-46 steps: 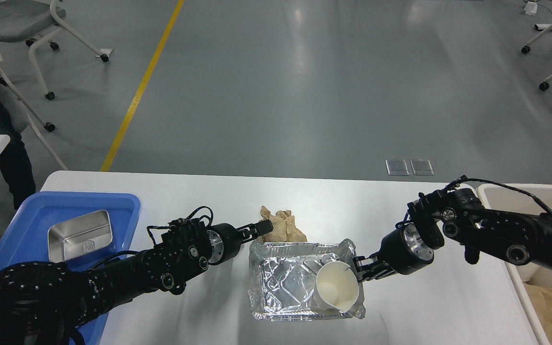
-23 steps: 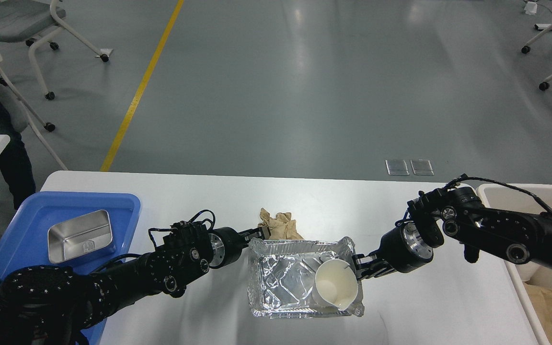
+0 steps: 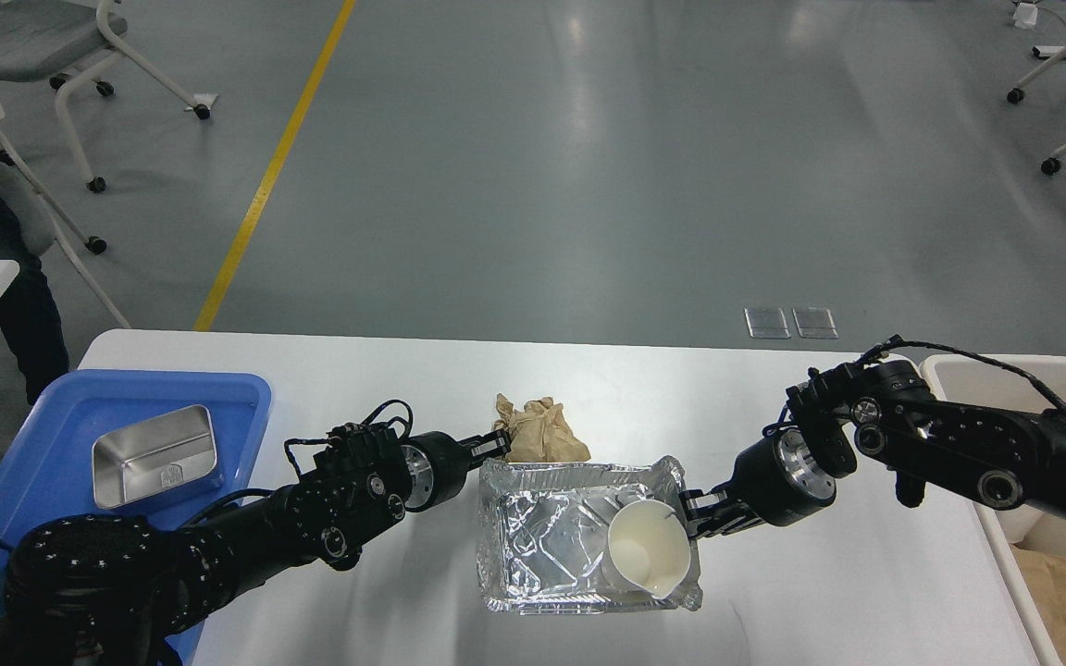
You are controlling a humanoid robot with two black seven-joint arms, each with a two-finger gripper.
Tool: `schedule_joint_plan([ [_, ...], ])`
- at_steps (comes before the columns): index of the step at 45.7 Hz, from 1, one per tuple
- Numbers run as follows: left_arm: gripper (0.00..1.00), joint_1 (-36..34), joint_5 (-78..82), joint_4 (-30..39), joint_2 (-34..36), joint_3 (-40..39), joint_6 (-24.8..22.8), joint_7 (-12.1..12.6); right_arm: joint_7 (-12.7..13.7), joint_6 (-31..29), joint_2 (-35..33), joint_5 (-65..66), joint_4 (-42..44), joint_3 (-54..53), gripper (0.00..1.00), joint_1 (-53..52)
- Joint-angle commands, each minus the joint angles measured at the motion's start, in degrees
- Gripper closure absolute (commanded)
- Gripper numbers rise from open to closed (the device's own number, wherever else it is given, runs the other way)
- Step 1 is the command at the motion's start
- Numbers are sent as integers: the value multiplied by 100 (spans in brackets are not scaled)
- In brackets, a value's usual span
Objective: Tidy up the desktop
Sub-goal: 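Reach the left gripper to the crumpled brown napkin and grasp it, then lift the napkin with the left gripper and place it in the foil tray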
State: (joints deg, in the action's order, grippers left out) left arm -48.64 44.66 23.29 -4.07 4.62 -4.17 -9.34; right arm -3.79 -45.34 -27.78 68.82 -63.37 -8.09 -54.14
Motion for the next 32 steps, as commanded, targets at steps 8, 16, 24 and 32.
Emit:
schedule_joint_plan([
  [8, 98, -189, -256, 62, 72, -31, -84, 20, 1, -1, 0, 0, 9, -8, 100, 35],
  [16, 98, -224, -256, 377, 406, 4, -128, 55, 1, -1, -17, 0, 9, -70, 100, 35],
  [24, 97, -312, -256, 1695, 1319, 4, -31, 134, 1, -1, -88, 0, -9, -61, 100, 52],
  [32, 97, -347, -247, 3373, 2392, 39, 434, 275, 1, -1, -88, 0, -9, -61, 100, 52],
])
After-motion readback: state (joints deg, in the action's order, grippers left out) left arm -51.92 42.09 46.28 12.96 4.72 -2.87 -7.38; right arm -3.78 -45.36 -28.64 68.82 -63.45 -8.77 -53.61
